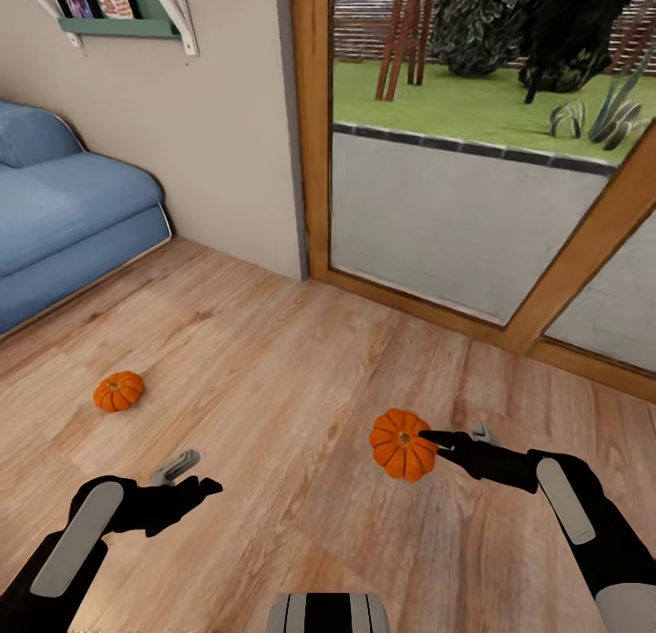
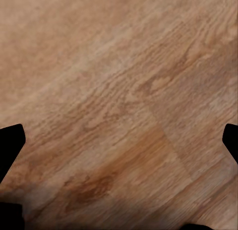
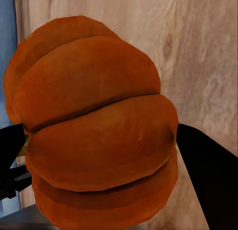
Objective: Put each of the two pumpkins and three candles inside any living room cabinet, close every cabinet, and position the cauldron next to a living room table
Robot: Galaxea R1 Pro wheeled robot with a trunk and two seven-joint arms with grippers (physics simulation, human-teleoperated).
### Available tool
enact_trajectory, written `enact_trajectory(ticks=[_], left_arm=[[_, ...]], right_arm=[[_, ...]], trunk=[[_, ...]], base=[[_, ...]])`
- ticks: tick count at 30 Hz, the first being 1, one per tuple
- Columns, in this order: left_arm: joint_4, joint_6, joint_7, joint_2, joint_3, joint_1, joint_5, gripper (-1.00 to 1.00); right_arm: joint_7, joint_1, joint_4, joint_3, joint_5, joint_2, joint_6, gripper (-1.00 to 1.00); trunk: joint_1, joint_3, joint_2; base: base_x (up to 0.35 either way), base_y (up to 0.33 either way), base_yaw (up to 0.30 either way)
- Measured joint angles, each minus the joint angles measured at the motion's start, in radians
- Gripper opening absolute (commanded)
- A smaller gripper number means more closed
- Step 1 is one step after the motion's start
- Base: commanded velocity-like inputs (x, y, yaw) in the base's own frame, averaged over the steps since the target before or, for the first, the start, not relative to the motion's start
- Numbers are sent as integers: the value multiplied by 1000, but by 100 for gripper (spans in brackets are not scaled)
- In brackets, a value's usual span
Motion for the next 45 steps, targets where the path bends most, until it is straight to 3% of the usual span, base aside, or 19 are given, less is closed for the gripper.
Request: enact_trajectory(ticks=[25,38,45], left_arm=[[-1,0,0,-1,-1,0,1,100],[-4,-1,0,-6,0,0,2,100],[-1,-2,1,-6,-3,0,0,100]], right_arm=[[1,0,0,-1,-3,7,-1,-100],[-3,0,1,0,-12,7,-1,-100],[-2,0,1,0,-9,10,-4,-100]], trunk=[[0,20,0],[0,23,0],[-3,53,2]], base=[[-29,-6,245],[-5,-2,102],[0,0,270]])
